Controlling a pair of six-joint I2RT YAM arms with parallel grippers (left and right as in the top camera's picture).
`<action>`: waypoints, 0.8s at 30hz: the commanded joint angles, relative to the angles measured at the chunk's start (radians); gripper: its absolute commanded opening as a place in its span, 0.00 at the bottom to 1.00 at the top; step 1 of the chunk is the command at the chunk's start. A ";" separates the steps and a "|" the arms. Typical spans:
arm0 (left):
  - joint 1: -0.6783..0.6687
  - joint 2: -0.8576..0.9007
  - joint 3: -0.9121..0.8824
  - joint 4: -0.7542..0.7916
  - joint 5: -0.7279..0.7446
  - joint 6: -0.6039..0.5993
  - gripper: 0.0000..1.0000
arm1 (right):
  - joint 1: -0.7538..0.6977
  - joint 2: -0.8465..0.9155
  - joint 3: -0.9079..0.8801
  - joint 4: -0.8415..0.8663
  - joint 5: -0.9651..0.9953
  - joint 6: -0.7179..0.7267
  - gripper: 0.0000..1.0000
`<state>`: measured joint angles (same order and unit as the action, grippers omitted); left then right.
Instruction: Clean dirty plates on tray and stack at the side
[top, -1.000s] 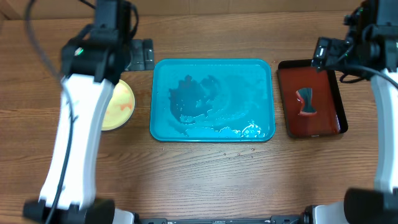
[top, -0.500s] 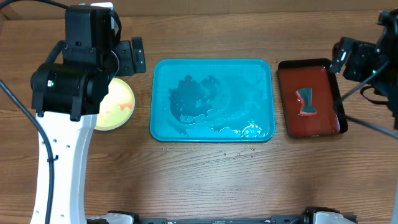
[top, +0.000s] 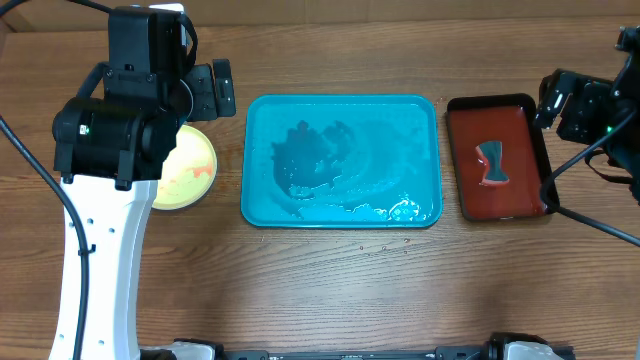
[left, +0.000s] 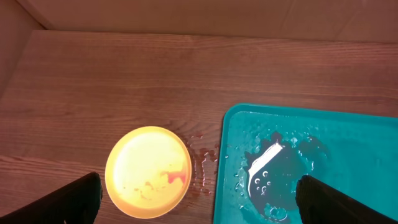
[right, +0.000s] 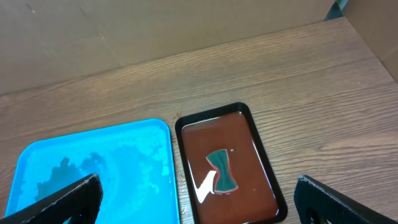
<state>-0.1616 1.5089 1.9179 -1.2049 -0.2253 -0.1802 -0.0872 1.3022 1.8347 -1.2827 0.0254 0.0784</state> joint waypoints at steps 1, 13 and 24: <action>0.004 0.006 0.008 0.000 -0.010 0.000 1.00 | -0.003 -0.041 0.020 0.002 -0.006 0.003 1.00; 0.004 0.006 0.008 0.000 -0.010 0.000 1.00 | -0.003 -0.057 0.020 -0.063 -0.124 0.004 1.00; 0.004 0.006 0.008 0.000 -0.010 0.000 1.00 | -0.003 -0.056 0.020 -0.053 -0.172 0.000 1.00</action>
<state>-0.1616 1.5085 1.9179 -1.2049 -0.2253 -0.1802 -0.0872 1.2556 1.8351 -1.3464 -0.1341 0.0788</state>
